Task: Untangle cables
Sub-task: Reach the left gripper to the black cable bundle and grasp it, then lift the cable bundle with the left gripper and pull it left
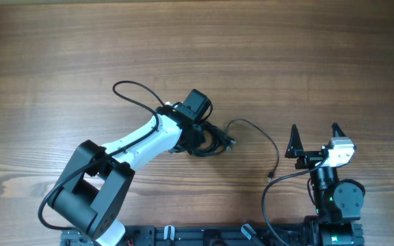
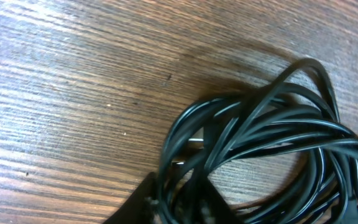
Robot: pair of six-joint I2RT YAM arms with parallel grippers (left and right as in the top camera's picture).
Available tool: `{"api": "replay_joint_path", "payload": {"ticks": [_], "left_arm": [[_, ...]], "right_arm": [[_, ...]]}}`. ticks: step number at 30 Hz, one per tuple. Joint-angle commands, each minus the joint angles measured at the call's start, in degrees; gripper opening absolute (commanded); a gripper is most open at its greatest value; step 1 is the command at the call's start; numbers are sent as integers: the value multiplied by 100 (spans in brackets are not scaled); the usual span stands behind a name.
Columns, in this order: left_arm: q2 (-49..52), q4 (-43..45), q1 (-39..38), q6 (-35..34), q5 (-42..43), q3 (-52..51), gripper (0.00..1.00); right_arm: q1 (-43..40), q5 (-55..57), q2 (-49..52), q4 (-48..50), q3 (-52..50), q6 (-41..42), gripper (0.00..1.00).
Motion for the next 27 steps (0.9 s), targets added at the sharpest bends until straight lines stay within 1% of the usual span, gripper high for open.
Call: {"api": "replay_joint_path", "payload": {"ticks": [1, 3, 8, 9, 10, 12, 13, 14, 17, 19, 22, 23, 24, 25, 26, 27], "left_arm": [[70, 17, -22, -24, 68, 37, 10], [70, 13, -22, -284, 68, 37, 5], [70, -114, -22, -2599, 181, 37, 4], [70, -114, -22, -3161, 356, 37, 4], [70, -114, -22, -3762, 629, 37, 7], [70, -107, -22, -4623, 1381, 37, 7], [70, -107, -22, -4789, 1683, 37, 4], [70, -94, -22, -4756, 2050, 37, 4], [55, -92, -15, -4601, 2564, 39, 4], [-24, -90, -15, -4599, 2708, 39, 4], [-227, 0, -15, -4603, 2645, 39, 4], [-273, 111, -17, -4601, 2494, 39, 15], [-278, 168, -17, -4540, 2374, 39, 45], [-275, 188, -15, -4105, 2345, 39, 75], [-275, 201, -17, -3574, 2260, 39, 100], [-275, 199, -17, -3169, 2184, 39, 100]], "right_arm": [[-17, -48, -48, 17, -7, -63, 100], [-17, -48, -48, 17, -7, -63, 100], [-17, -48, -46, 17, -7, -66, 100], [-17, -48, -48, 17, -7, -66, 100], [-17, -48, -46, 17, -7, -63, 100], [-17, -48, -46, 17, -7, -63, 100], [-17, -48, -46, 17, -7, -63, 100], [-17, -48, -46, 17, -7, -63, 100], [-17, -48, -48, 17, -7, -66, 100], [-17, -48, -46, 17, -7, -63, 100], [-17, -48, -46, 17, -7, -63, 100], [-17, -48, -46, 17, -7, -63, 100], [-17, -48, -48, 17, -7, -63, 100], [-17, -48, -46, 17, -7, -63, 100], [-17, -48, -46, 17, -7, -66, 100], [-17, -48, -46, 17, -7, -61, 100]]}}
